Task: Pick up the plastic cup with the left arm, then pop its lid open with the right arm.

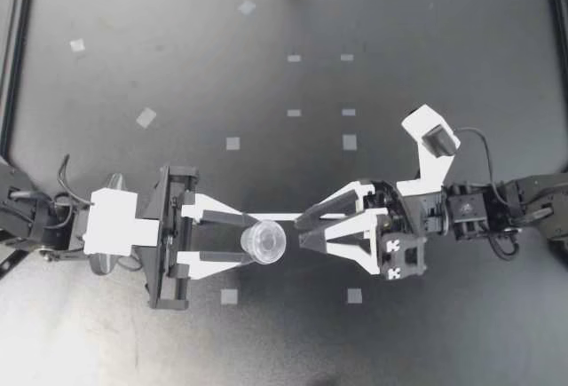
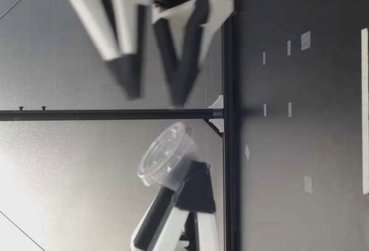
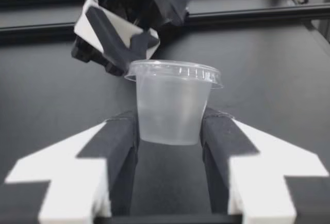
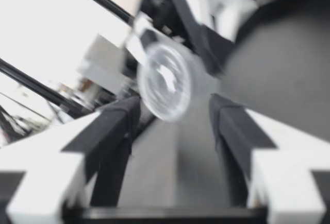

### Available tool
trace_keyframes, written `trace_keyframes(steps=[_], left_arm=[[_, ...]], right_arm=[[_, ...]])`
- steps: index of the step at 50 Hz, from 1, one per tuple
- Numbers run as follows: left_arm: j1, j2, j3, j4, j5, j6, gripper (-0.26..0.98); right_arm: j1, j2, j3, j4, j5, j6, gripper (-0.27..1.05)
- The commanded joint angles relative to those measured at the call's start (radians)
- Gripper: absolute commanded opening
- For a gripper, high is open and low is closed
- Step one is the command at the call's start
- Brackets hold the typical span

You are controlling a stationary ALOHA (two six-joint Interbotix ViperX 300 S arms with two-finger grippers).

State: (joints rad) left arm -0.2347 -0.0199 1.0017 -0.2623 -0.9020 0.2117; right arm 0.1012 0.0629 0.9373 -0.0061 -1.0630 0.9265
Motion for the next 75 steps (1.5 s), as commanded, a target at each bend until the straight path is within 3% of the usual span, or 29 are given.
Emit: trace_keyframes(steps=[1, 20, 34, 43, 49, 55, 61, 69, 75], left_arm=[[0.003, -0.025, -0.006, 0.003, -0.012, 0.005, 0.09], [0.002, -0.026, -0.006, 0.006, -0.017, 0.015, 0.09], [0.003, -0.028, -0.003, 0.006, -0.015, 0.012, 0.09], [0.003, -0.026, 0.002, 0.006, -0.009, -0.006, 0.09], [0.003, -0.028, 0.002, 0.006, -0.015, -0.028, 0.09], [0.003, -0.034, 0.002, 0.005, -0.029, -0.064, 0.09], [0.003, -0.057, 0.002, -0.006, -0.060, -0.107, 0.09], [0.002, -0.100, 0.040, 0.002, -0.199, -0.153, 0.09], [0.002, -0.103, 0.095, 0.003, -0.383, -0.183, 0.09]], right_arm=[[-0.006, 0.000, -0.018, -0.006, -0.049, 0.020, 0.58], [-0.006, 0.078, -0.069, -0.051, -0.087, 0.089, 0.58], [-0.006, -0.041, -0.038, -0.110, -0.155, 0.072, 0.57], [-0.064, -0.123, -0.014, -0.117, -0.183, -0.041, 0.57], [-0.130, -0.175, -0.002, -0.196, -0.150, -0.135, 0.57], [-0.153, -0.230, -0.011, -0.295, -0.041, -0.291, 0.57], [-0.153, -0.273, -0.015, -0.310, 0.126, -0.499, 0.57], [-0.152, -0.284, -0.008, -0.307, 0.210, -0.670, 0.57], [-0.153, -0.265, -0.006, -0.305, 0.210, -0.715, 0.57]])
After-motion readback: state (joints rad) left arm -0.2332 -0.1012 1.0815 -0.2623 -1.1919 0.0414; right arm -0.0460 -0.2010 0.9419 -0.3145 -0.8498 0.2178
